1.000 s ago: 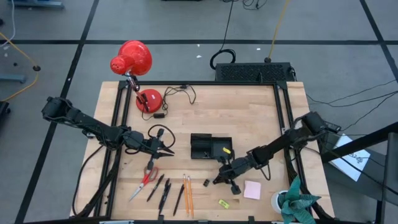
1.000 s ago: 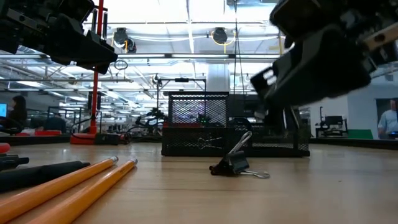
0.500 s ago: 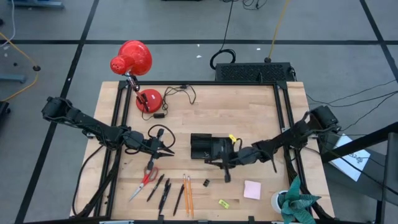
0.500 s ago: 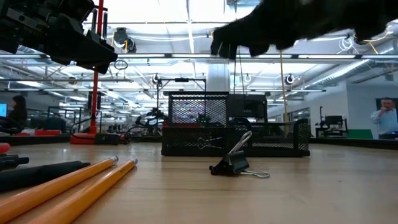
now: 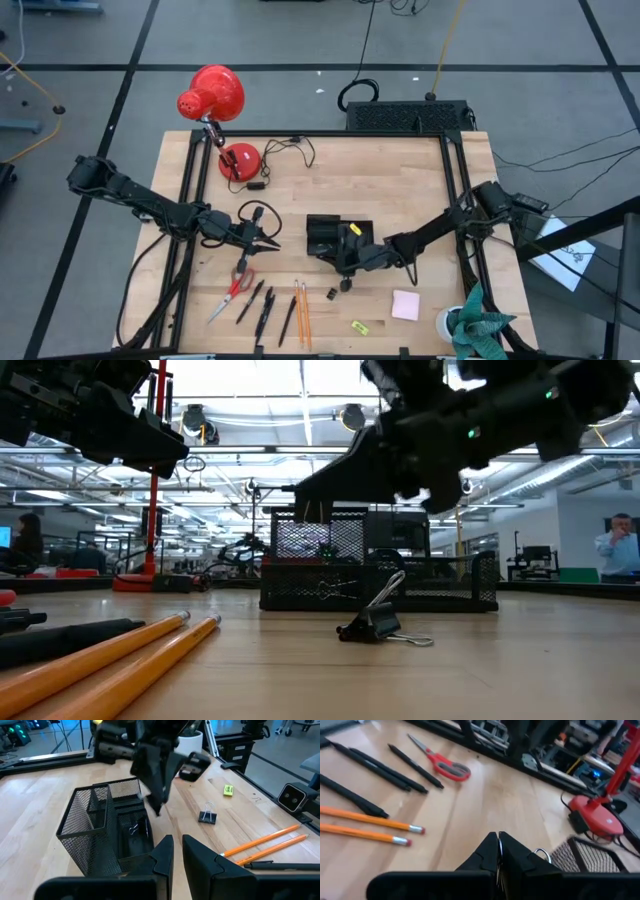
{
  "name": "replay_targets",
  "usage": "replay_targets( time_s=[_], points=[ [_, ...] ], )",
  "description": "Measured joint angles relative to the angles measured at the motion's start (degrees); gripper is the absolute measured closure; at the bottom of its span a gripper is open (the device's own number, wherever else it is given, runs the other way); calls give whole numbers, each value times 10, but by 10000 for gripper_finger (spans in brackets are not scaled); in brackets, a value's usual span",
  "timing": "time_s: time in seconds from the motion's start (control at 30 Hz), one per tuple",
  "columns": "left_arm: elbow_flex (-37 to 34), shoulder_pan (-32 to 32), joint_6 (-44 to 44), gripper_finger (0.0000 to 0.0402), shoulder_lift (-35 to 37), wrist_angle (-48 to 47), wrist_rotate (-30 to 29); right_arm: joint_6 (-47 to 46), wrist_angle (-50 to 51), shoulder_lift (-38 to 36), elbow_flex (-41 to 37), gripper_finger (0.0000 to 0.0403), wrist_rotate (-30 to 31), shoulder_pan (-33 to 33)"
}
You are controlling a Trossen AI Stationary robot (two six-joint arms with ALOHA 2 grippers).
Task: Pick and place office supplies into organizer
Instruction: Put the black binder clip into the black desk organizer
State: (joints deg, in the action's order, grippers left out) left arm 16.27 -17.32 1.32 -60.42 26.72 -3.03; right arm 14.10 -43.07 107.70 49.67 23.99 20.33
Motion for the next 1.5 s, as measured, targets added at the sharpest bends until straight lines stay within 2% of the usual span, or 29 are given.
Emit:
replay_targets(
  time_s=[0.33,1.1,1.5],
  points=[
    [0,0,-1,355,0,-2,0,-31,13,16,0,403,2,-23],
    [0,0,-1,355,0,-3,0,-81,69,16,0,402,-8,-29],
    [0,0,-1,355,0,-3,0,-124,68,16,0,321,-16,-39]
  ],
)
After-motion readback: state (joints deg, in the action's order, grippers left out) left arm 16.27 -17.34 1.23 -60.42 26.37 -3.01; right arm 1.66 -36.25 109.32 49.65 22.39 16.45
